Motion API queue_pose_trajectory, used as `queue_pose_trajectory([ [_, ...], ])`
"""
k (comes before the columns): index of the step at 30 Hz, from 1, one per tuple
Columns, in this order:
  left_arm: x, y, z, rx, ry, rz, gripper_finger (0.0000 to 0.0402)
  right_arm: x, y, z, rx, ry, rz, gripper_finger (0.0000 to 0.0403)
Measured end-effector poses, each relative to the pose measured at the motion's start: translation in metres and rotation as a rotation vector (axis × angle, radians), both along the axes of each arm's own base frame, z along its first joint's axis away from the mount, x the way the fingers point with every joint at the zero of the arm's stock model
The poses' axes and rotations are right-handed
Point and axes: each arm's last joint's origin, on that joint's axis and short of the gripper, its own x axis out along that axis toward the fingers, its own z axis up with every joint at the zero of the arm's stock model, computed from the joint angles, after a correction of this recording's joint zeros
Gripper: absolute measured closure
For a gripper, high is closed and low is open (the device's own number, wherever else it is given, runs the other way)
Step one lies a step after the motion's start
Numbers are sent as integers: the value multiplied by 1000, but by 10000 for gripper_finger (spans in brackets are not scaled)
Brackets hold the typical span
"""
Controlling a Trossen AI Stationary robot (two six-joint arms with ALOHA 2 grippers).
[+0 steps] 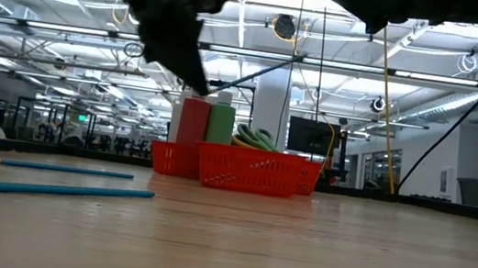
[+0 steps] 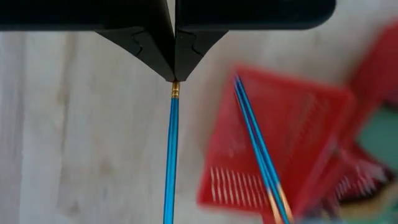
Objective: Pick & Place Paint Supplies
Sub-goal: Put the blue paint brush into the bottom red bin
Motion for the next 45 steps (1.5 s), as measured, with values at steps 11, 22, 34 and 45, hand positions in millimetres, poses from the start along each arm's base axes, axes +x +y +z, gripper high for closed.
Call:
queue_pose_trajectory([
  [11, 27, 61, -9, 131, -83, -47, 401, 0, 0, -1, 0, 6, 0, 245],
  [22, 40, 80, -55, 13, 13, 45, 401, 0, 0, -2, -2, 20, 0, 245],
  [34, 38, 80, -57, -20, 21, 88, 381, 0, 0, -2, -2, 20, 0, 245],
  [45, 36, 80, -57, -44, 30, 121, 282, 0, 0, -2, -2, 20, 0, 245],
])
